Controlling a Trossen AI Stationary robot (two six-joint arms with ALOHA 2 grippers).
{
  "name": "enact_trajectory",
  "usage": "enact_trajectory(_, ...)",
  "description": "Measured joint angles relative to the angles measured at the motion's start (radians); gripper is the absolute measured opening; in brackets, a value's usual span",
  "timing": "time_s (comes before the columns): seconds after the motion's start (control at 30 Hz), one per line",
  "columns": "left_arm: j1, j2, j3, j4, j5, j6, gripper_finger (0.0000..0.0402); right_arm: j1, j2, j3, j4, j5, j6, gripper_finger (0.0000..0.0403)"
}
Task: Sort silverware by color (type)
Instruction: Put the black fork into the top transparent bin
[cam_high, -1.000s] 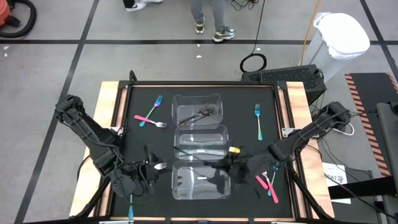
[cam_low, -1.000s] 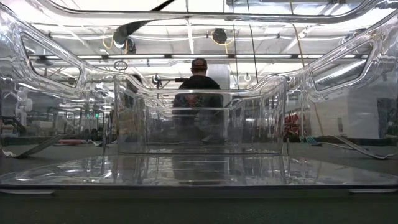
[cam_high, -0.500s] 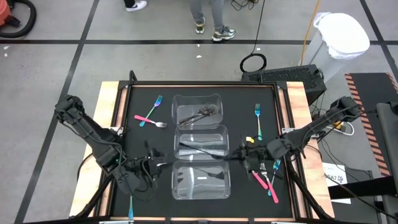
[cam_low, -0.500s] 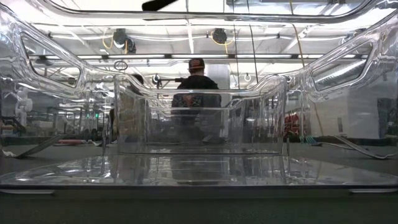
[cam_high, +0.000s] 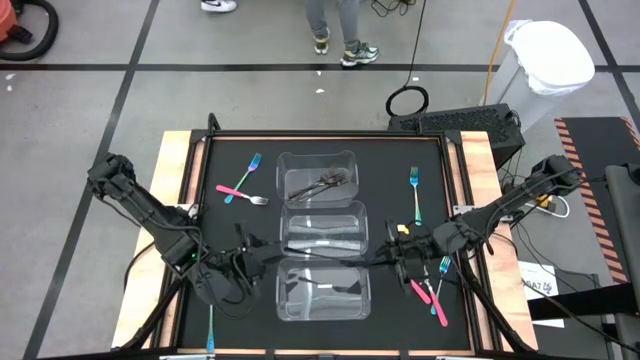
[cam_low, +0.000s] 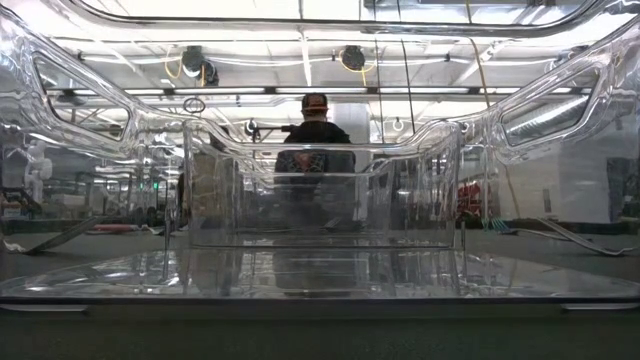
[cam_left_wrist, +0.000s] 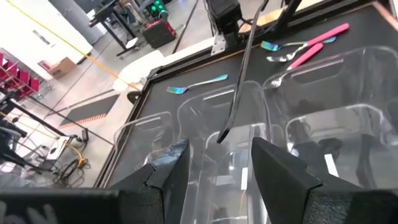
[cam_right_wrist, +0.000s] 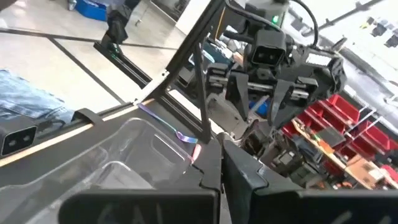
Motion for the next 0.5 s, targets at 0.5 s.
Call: enact_trajectory(0.5, 0.0, 0.088, 0.0, 0.312, 0.033, 0.29, 0.0176, 0.0, 0.0, 0.0, 0.044, -0.092, -0.005, 0.0)
